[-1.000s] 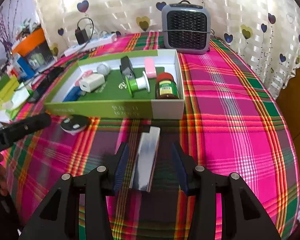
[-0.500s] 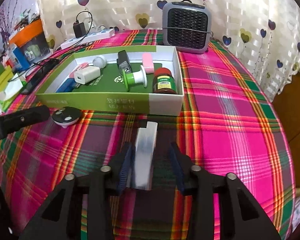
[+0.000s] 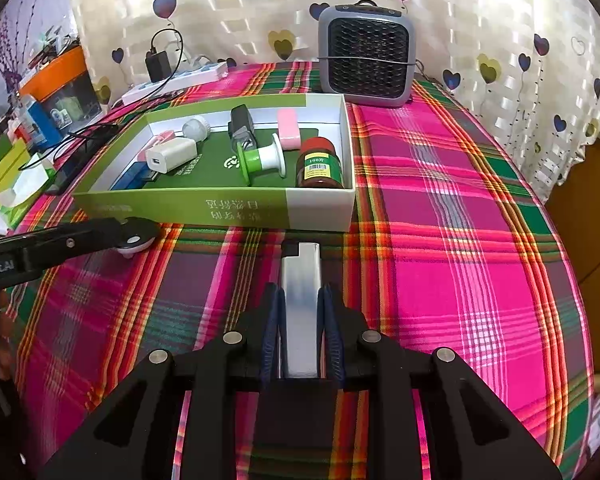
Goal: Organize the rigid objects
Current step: 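Close the left tool on the black round case beside the box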
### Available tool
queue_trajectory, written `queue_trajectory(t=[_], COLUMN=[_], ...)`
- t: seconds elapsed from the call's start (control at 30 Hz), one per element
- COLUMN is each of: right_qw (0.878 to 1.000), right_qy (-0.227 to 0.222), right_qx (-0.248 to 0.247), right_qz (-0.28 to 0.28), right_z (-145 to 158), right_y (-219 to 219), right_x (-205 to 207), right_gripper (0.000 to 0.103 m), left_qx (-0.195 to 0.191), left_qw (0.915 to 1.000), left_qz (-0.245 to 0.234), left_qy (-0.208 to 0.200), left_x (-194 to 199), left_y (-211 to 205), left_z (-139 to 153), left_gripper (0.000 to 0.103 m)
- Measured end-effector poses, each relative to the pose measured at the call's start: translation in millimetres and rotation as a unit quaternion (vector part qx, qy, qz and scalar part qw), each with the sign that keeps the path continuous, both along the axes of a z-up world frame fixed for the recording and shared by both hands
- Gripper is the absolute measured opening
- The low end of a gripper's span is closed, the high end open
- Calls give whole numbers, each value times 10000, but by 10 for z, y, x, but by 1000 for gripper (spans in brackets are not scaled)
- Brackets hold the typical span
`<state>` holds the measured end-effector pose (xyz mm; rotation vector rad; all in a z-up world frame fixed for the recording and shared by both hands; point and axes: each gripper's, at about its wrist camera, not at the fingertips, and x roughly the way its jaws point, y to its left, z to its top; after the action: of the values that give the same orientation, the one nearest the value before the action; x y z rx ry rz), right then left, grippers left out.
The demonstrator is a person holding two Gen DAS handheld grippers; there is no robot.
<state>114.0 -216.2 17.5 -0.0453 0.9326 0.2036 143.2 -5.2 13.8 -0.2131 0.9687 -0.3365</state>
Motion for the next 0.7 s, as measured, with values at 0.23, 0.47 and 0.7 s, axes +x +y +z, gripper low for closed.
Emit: queue_trajectory(t=[0.23, 0.47, 0.7], right_qw=[10000, 9999, 9999], right_qy=[7, 14, 15], right_qx=[64, 115, 123], right_qz=[31, 47, 48], right_z=[2, -2, -5], right_y=[-18, -30, -32], right_x=[-17, -10, -14], right_gripper=[24, 24, 24], left_qx=[76, 16, 133], left_qw=[10000, 9999, 9999], left_qz=[21, 85, 94], left_qy=[55, 55, 6], left_x=[64, 81, 73], left_y=[-58, -53, -66], left_z=[-57, -64, -60], left_gripper=[39, 39, 37])
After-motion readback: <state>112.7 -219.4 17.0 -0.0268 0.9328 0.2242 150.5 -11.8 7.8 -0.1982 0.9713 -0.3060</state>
